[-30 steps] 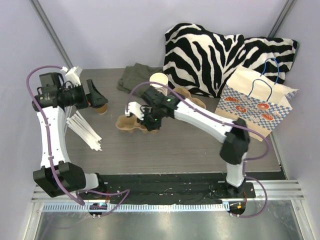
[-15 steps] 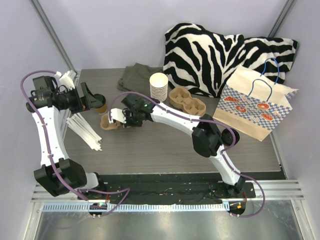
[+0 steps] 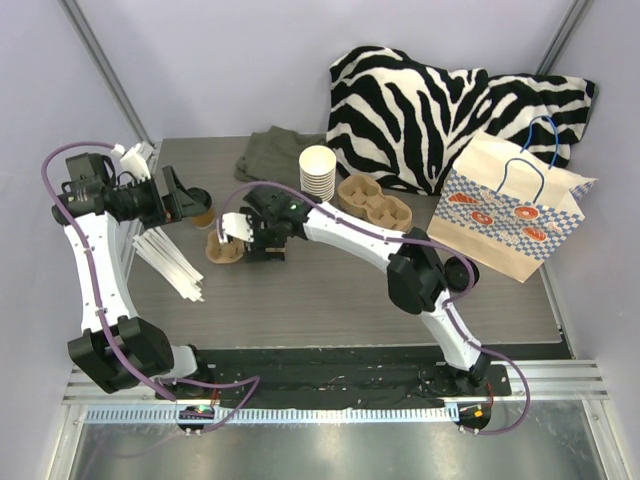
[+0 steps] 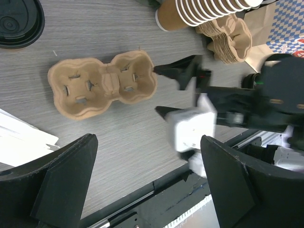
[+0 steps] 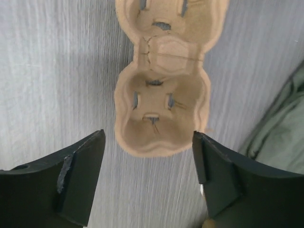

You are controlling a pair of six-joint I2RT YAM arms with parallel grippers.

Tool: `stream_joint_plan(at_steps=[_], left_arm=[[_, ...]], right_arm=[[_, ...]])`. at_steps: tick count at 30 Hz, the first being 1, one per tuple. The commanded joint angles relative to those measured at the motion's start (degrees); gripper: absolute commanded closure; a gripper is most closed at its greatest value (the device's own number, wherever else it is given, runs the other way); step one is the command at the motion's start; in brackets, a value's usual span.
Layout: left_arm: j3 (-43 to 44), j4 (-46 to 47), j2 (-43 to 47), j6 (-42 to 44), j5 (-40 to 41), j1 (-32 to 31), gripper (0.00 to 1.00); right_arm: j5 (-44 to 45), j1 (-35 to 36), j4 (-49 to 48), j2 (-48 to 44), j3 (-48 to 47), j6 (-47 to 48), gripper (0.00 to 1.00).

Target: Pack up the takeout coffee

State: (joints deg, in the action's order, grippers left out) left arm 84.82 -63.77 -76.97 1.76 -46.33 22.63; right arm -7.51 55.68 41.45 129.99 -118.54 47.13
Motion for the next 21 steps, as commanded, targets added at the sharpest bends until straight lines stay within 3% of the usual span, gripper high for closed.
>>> stream_joint_plan(at_steps=[1, 7, 10, 11, 15, 21], left_arm=[[1.9, -0.7, 1.3, 1.2, -2.5, 0.5, 0.04], [0.5, -2.0, 4.5, 5.5, -3.3, 0.5, 0.02], [-1.4, -1.4, 6.2, 6.2, -4.8, 0.4, 0.02], [-1.9, -0.8, 6.7, 6.1, -5.3, 0.3, 0.01], [-5.5, 2.5, 8.9, 3.3, -8.0, 0.1, 0.01], [-8.7, 7.8, 11.2, -1.5, -10.4, -0.3, 0.0]], right_arm=[[0.3, 0.2, 5.6, -13.9, -8.3, -4.9, 0.14], [2.7, -4.5, 17.8, -28.1, -18.0, -17.1, 0.04], [3.7, -13.4, 21.8, -35.7, -19.4, -23.0, 0.03], [3.7, -20.5, 22.4, -37.5, -18.8, -24.5, 0.03], [4.1, -37.3, 22.7, -47.6, -12.2, -28.1, 0.03], [10.4, -53.1, 21.9, -59.1, 2.2, -35.4, 0.02]])
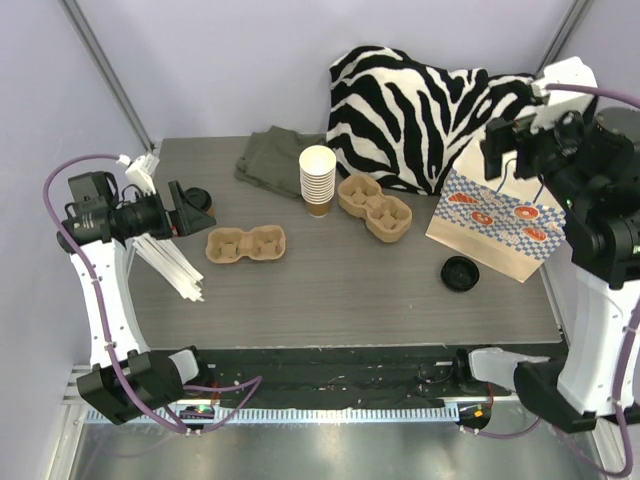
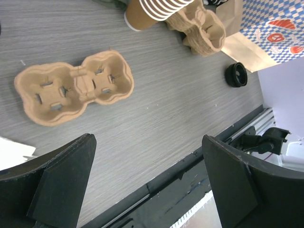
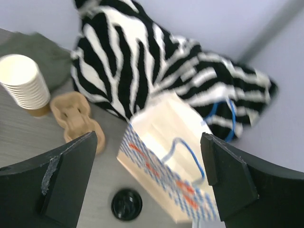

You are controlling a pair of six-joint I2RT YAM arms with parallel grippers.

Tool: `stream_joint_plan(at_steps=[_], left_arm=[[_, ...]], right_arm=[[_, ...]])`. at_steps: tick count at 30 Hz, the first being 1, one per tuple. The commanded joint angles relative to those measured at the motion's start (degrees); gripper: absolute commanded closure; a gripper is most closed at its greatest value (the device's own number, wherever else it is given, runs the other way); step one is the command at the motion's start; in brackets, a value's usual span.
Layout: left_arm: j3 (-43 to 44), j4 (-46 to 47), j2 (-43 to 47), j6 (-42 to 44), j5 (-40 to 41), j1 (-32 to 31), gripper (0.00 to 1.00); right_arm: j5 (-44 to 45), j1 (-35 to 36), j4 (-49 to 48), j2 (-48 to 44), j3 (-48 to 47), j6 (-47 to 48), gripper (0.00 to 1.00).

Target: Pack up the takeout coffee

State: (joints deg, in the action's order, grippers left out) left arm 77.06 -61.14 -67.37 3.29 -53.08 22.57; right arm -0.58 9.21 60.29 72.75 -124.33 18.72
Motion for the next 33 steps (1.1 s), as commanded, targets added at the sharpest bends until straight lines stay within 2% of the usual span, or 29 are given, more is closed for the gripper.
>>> stream_joint_plan(at_steps=[1, 3, 4, 9, 12, 18, 24, 33], left_arm=[[-1.0, 5.1, 1.6, -2.6, -3.3, -0.2, 0.0], [-1.3, 4.8, 1.7, -2.1, -3.1, -0.2, 0.0], [-1.3, 4.4, 1.7, -1.9, -3.1, -0.2, 0.0], [-1.6, 4.5, 1.8, -2.2, -3.8, -0.6, 0.0], [-1.3, 4.7, 2.2, -2.1, -3.3, -0.6, 0.0], [-2.2, 5.8, 2.9, -2.9, -3.3, -0.6, 0.0], [-3.9, 7.3, 4.0, -3.0, -2.2, -0.6, 0.0], [-5.2, 8.4, 3.3, -4.5, -1.6, -0.5, 0.0]], right_arm=[[2.8, -7.6, 3.1, -2.6, 11.1, -7.4, 0.02], [1.3, -8.5, 2.8, -1.8, 13.0, -7.6, 0.02], [-1.3, -11.2, 2.9, -0.8, 12.8, -8.4, 0.02], [-7.3, -12.3, 2.0, 9.7, 6.3, -11.9, 0.03], [-7.7, -12.4, 1.1, 14.7, 1.7, -14.8, 0.05], [-9.1, -12.2, -0.8, 19.5, 1.5, -21.5, 0.05], [-4.0, -11.8, -1.0, 23.4, 5.1, -25.7, 0.05], [2.5, -10.7, -2.0, 25.9, 8.5, -26.5, 0.19]])
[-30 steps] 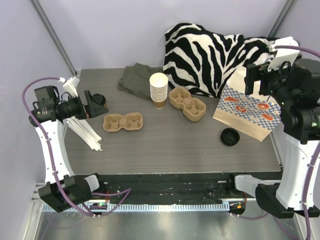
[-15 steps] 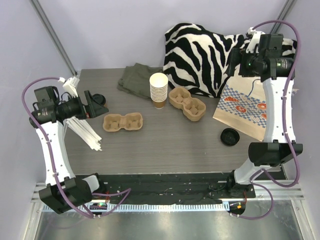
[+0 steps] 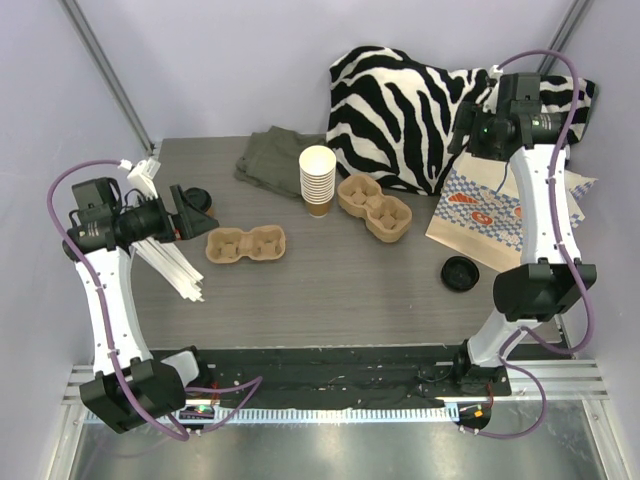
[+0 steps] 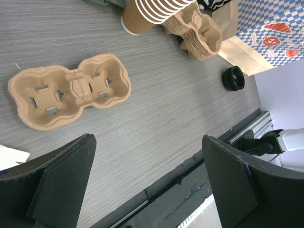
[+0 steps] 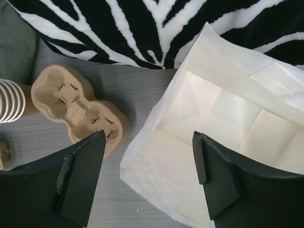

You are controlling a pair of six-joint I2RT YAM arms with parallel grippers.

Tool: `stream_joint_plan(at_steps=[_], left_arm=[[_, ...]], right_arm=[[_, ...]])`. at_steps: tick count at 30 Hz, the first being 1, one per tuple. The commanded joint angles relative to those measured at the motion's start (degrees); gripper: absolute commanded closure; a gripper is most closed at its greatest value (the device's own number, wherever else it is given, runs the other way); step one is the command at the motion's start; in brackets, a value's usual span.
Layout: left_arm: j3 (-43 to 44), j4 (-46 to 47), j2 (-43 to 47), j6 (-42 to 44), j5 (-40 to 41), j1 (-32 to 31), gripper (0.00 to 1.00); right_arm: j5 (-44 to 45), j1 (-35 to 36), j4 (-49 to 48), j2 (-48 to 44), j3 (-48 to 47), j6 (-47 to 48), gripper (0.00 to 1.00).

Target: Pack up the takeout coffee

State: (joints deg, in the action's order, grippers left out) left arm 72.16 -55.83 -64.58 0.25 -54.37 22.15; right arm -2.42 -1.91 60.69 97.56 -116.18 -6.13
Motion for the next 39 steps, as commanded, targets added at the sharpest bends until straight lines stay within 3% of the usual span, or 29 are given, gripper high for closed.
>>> stream_joint_plan(at_steps=[1, 6, 11, 14, 15, 21, 27, 33, 39], left_arm=[[-0.3, 3.2, 0.5, -1.6, -0.3, -0.2, 0.0], [-0.1, 3.0, 0.6, -1.5, 0.2, -0.1, 0.0], [-0.4, 3.2, 0.8, -1.7, 0.1, -0.2, 0.0], [0.0, 3.6, 0.2, -2.4, -0.4, -0.2, 0.0], [0.2, 3.7, 0.0, -2.4, -0.5, -0.2, 0.0], [0.9, 3.3, 0.2, -1.8, -0.6, -0.2, 0.0], [0.1, 3.0, 0.6, -1.3, -0.7, -0.2, 0.0], [-0.1, 3.4, 0.2, -1.6, -0.6, -0.1, 0.0], [-0.1, 4.6, -0.5, -2.4, -1.0, -0.2, 0.0]], right_arm=[[4.6, 0.5, -2.4, 1.4, 0.4, -1.9, 0.21], [7.2, 0.4, -2.2, 2.5, 1.7, -1.9, 0.32], [7.4, 0.0, -1.5, 0.6, 0.4, -2.0, 0.57], [7.2, -0.5, -1.5, -0.2, -1.3, -1.7, 0.82], [7.5, -0.7, -1.4, -0.4, -2.6, -1.3, 0.97], [7.9, -1.4, -1.8, -2.1, -12.1, 0.9, 0.99], [0.4, -0.7, -3.8, -8.1, -18.9, 5.1, 0.99], [-10.0, 1.4, -7.2, -19.2, -11.5, 9.9, 0.99], [-29.1, 1.5, -10.3, -29.0, -4.8, 13.3, 0.99]])
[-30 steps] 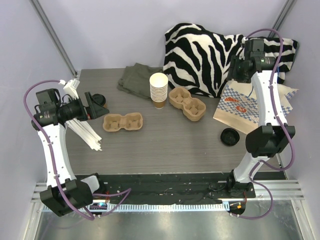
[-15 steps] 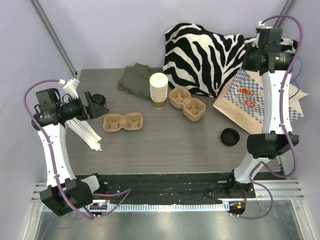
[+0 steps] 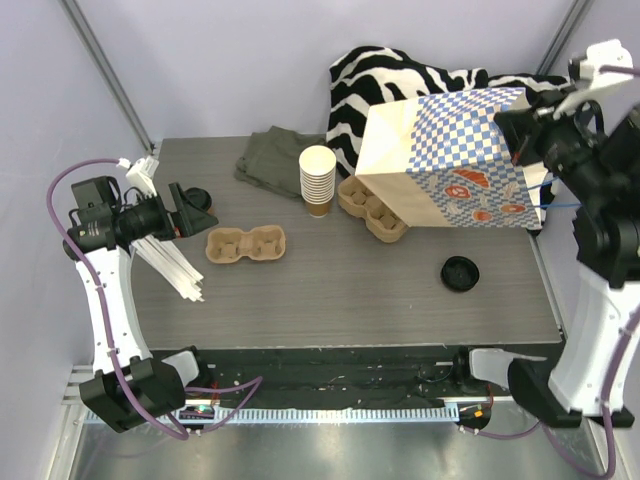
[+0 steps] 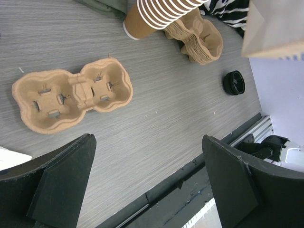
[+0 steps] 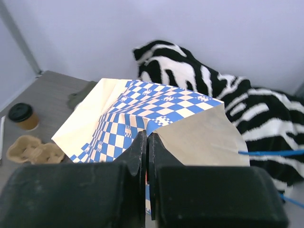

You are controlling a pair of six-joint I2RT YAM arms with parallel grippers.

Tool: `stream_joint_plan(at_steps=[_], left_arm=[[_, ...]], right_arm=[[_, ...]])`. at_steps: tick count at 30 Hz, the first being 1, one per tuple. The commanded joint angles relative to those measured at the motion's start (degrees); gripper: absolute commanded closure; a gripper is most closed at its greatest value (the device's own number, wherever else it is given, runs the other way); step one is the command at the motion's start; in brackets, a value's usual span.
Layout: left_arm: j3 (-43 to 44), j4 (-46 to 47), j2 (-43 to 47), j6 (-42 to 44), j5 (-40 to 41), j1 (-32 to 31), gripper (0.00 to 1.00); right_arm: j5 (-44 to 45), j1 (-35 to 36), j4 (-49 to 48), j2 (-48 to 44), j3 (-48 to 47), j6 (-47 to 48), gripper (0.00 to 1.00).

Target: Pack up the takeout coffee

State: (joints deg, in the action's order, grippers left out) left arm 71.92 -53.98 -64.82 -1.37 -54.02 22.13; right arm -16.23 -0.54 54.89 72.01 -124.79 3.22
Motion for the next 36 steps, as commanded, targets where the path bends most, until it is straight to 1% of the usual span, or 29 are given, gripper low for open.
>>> stream_joint_plan(at_steps=[1, 2, 5, 7, 8, 11, 13, 15, 16, 18, 19, 20, 23, 24, 25, 26, 27, 28, 29, 30, 32, 33, 34, 36], left_arm=[[0.2, 2.8, -0.4, -1.0, -1.5, -0.2, 0.0], [0.3, 2.9, -0.6, -1.1, -1.6, -0.2, 0.0], [0.2, 3.3, -0.6, -1.4, -1.6, -0.1, 0.0], [-0.1, 3.5, -0.3, -1.6, -1.4, -0.2, 0.0], [-0.3, 3.6, -0.2, -1.6, -1.3, -0.2, 0.0], [-0.5, 3.5, 0.0, -1.5, -0.8, -0.1, 0.0], [-0.6, 3.6, -0.3, -1.6, -0.9, -0.2, 0.0], [-0.6, 3.8, -0.7, -2.1, -1.0, -0.2, 0.0], [-0.7, 4.1, -0.8, -2.4, -1.1, -0.2, 0.0], [-0.9, 4.6, -1.2, -3.0, -1.3, -0.2, 0.0], [-0.9, 4.8, -1.3, -3.0, -1.3, -0.2, 0.0], [-0.9, 4.8, -1.4, -3.1, -1.2, -0.2, 0.0], [-0.8, 4.2, -1.3, -2.5, -0.6, -0.2, 0.0], [-0.7, 4.0, -1.2, -2.3, -0.3, -0.2, 0.0], [-0.6, 3.6, -1.0, -1.9, 0.0, -0.2, 0.0], [-0.5, 3.3, -0.8, -1.7, 0.1, -0.2, 0.0], [-0.4, 3.1, -0.8, -1.4, 0.3, -0.2, 0.0], [-0.2, 2.3, -0.8, -0.7, 0.6, -0.1, 0.0], [0.1, 1.9, -0.8, -0.3, 0.7, -0.1, 0.0], [0.2, 1.7, -0.8, 0.0, 0.8, -0.2, 0.0], [0.7, 1.0, -1.1, 0.7, 1.1, -0.2, 0.0], [0.8, 0.5, -1.1, 0.8, 1.1, -0.1, 0.0], [0.9, 0.5, -1.3, 1.1, 1.1, -0.1, 0.0], [0.9, -0.1, -1.4, 1.1, 1.1, -0.2, 0.0]], right_arm=[[-18.3, 0.1, -4.4, -4.3, 4.4, 5.5, 0.99], [-23.4, 0.1, -4.7, -5.7, 5.3, 5.8, 0.99], [-30.5, 0.1, -3.9, -6.4, 8.3, 7.1, 0.99], [-33.4, 0.1, -2.2, -6.0, 8.3, 8.8, 0.99], [-36.4, 0.1, -1.6, -5.7, 8.2, 9.7, 0.99], [-40.2, 0.2, -0.6, -5.3, 8.7, 9.8, 0.99], [-42.0, 0.4, -2.9, -5.5, 9.6, 7.8, 0.99], [-42.5, 0.5, -5.5, -5.5, 11.7, 2.9, 0.99], [-42.5, 2.2, -7.8, -5.2, 12.3, 0.9, 0.99], [-40.7, 6.1, -9.3, -4.3, 14.0, -3.1, 0.99], [-37.4, 8.4, -8.2, -3.0, 14.0, -3.1, 0.99], [-35.0, 13.9, -7.0, -2.5, 13.8, -3.0, 0.99], [-27.6, 22.4, -4.4, -0.9, 14.8, -1.5, 0.99], [-25.8, 26.9, -4.1, -0.7, 15.5, -0.9, 0.99], [-22.7, 29.4, -3.5, -0.6, 16.2, -0.4, 0.99], [-21.3, 31.5, -3.0, -0.4, 17.7, -0.2, 0.99], [-19.8, 35.3, -2.3, -0.4, 18.7, 0.4, 0.99], [-17.7, 37.1, -1.6, -0.1, 20.4, 0.8, 0.99], [-16.6, 38.8, -0.9, 0.1, 21.4, 1.5, 0.99], [-15.6, 42.2, 0.9, 0.3, 22.3, 2.3, 0.99], [-13.0, 45.6, 3.0, 1.1, 24.6, 5.7, 0.99], [-12.1, 48.5, 5.6, 1.5, 25.1, 9.3, 0.99], [-9.5, 50.2, 6.9, 1.8, 25.9, 10.8, 0.99], [-7.1, 53.7, 10.7, 2.9, 26.0, 13.9, 0.99]])
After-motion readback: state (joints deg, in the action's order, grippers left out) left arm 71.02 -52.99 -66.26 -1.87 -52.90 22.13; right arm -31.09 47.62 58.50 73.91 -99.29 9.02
